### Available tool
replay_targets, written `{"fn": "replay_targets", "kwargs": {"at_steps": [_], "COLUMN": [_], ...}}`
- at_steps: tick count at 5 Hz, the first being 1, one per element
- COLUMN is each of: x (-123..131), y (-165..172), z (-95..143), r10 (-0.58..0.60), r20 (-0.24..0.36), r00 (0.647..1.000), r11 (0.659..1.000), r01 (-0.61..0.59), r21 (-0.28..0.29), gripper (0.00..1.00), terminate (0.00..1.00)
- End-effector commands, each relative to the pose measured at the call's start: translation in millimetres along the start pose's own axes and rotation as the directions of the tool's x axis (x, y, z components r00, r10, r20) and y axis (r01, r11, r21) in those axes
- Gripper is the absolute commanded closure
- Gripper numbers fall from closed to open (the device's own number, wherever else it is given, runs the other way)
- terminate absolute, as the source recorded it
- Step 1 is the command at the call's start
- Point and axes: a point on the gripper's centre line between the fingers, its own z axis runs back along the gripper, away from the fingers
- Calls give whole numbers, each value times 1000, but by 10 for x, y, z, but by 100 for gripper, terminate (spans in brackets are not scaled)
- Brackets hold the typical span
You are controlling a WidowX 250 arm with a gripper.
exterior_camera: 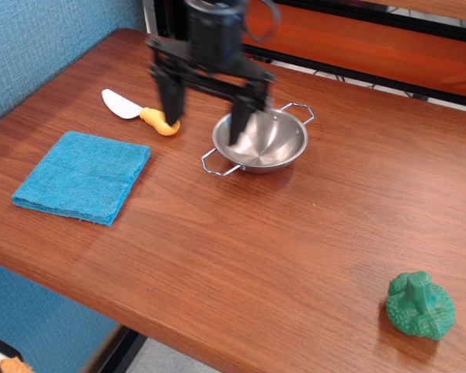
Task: Move blue cloth to the left towards the knife and table's edge.
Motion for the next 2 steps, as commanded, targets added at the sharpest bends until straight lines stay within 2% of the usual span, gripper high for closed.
{"fn": "replay_targets", "kwargs": {"at_steps": [1, 2], "x": [85, 57], "y": [-661, -712], "z": [497, 536], "r10": [-118, -126], "r20": [106, 124], "r00": [987, 984], "r11": [992, 990], "r01": [122, 132], "r21": [-37, -42], "gripper": [0, 0], "terminate": [0, 0]}}
